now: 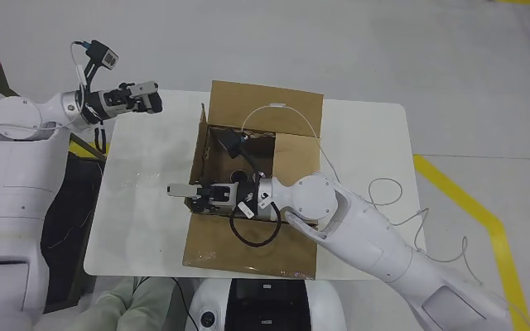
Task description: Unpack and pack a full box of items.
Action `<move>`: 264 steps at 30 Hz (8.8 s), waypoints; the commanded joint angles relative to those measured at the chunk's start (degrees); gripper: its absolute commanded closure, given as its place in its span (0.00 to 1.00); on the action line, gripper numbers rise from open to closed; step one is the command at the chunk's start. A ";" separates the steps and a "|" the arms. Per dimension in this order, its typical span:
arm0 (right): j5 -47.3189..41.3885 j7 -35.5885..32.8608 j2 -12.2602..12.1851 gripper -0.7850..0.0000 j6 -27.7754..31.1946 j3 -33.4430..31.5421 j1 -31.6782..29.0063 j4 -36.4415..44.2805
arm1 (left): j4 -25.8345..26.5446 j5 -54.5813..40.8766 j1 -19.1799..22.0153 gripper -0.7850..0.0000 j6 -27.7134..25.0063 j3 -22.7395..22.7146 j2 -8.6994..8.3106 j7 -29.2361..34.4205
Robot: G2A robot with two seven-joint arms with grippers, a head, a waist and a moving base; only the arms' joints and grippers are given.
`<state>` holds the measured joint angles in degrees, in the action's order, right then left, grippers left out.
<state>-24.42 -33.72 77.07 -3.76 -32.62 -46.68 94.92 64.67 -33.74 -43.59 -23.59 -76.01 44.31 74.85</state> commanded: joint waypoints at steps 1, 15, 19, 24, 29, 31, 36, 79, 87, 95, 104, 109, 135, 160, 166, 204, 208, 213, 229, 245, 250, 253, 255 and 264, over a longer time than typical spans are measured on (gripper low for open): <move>0.00 0.00 0.00 0.00 0.00 0.00 0.00 0.00 | 0.31 -0.78 0.31 0.00 0.75 -1.29 -0.26 0.43; 0.00 0.00 0.00 0.00 0.00 0.00 0.00 0.00 | 5.55 -9.69 3.08 0.00 5.27 -1.98 0.38 1.40; 1.09 0.78 0.08 0.00 0.01 0.08 -0.98 0.45 | 7.95 -11.34 3.42 0.00 6.40 -0.37 0.95 1.21; 2.04 0.86 0.77 0.00 0.21 0.55 -1.38 0.28 | 10.21 -11.84 4.58 0.00 7.92 3.16 1.98 0.52; 3.06 1.11 2.10 0.00 1.16 2.05 -0.58 -0.89 | 11.08 -13.13 5.10 0.00 9.35 5.85 2.84 1.26; 3.40 1.12 2.78 0.00 1.65 2.79 0.03 -1.65 | 10.98 -12.54 5.24 0.00 9.84 6.45 3.00 1.77; 3.43 0.99 4.30 0.00 2.30 3.82 1.26 -3.75 | 10.49 -6.67 5.34 0.00 13.37 8.38 3.02 3.05; 17.46 -3.01 -4.02 0.00 -5.64 -21.95 -25.51 18.37 | -5.05 4.12 -0.20 0.00 12.74 11.14 3.26 4.22; 17.80 -2.87 -4.38 0.00 -5.29 -23.07 -26.74 19.02 | -3.66 9.02 -0.29 0.00 13.24 10.86 2.91 2.86; 18.13 -2.62 -4.75 0.00 -5.02 -24.12 -28.08 20.03 | -2.58 8.79 -1.34 0.00 13.12 9.64 2.67 1.97; 21.26 -1.10 -4.98 0.00 -4.63 -23.82 -28.88 22.17 | 2.11 6.05 -2.64 0.00 13.30 3.29 1.11 3.45; 21.23 -0.71 -5.25 0.00 -4.55 -24.99 -29.94 22.86 | 7.66 3.76 -4.08 0.00 14.42 0.62 0.51 4.38; 19.92 -5.06 -7.47 0.00 -7.75 -32.35 -37.52 28.03 | 28.53 11.60 0.72 0.00 24.53 12.63 2.60 0.77; 17.41 -8.82 -8.63 0.00 -7.50 -35.32 -42.57 32.80 | 31.21 14.73 4.25 0.00 29.67 21.52 5.14 -5.33; 19.05 -10.49 -9.31 0.00 -7.17 -35.56 -45.71 35.48 | 29.03 15.55 9.19 0.00 31.89 27.44 7.59 -7.76; 21.05 -11.08 -11.12 0.00 -7.60 -31.12 -47.46 36.08 | 19.14 17.54 10.08 0.00 30.57 38.04 15.53 -19.31; 23.08 -10.23 -11.20 0.00 -8.70 -29.68 -46.86 35.94 | 21.10 13.70 7.85 0.00 25.86 34.59 14.95 -18.85; 26.06 -8.01 -11.27 0.00 -11.73 -28.25 -46.40 35.68 | 23.81 11.19 5.75 0.00 22.87 31.60 14.48 -18.39; 32.16 9.95 -11.57 0.00 -8.98 -31.75 -52.28 37.38 | 23.23 7.03 8.12 0.00 21.32 32.48 16.71 -14.80; 33.71 19.15 -12.27 0.00 -2.20 -39.55 -60.94 39.72 | 32.33 11.14 0.45 0.00 21.94 13.93 12.17 -12.88; 37.32 22.64 -12.21 0.00 -4.40 -40.19 -61.75 39.72 | 36.61 12.34 -4.90 0.00 22.98 6.28 10.40 -11.95; 39.29 24.24 -12.13 0.00 -6.40 -40.16 -61.92 39.61 | 38.34 12.72 -7.86 0.00 23.32 2.48 9.62 -11.39; 40.14 24.78 -12.06 0.00 -7.87 -40.01 -61.76 39.21 | 39.23 13.17 -9.44 0.00 23.57 0.64 9.26 -11.64; 47.41 26.95 -11.46 0.00 -16.86 -36.71 -58.31 36.26 | 39.00 12.55 -16.05 0.00 21.33 -9.16 7.63 -8.84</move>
<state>22.51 -6.87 65.50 -19.52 -69.87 -105.74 131.77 103.83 -21.18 -58.80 -1.57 -83.79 52.15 65.41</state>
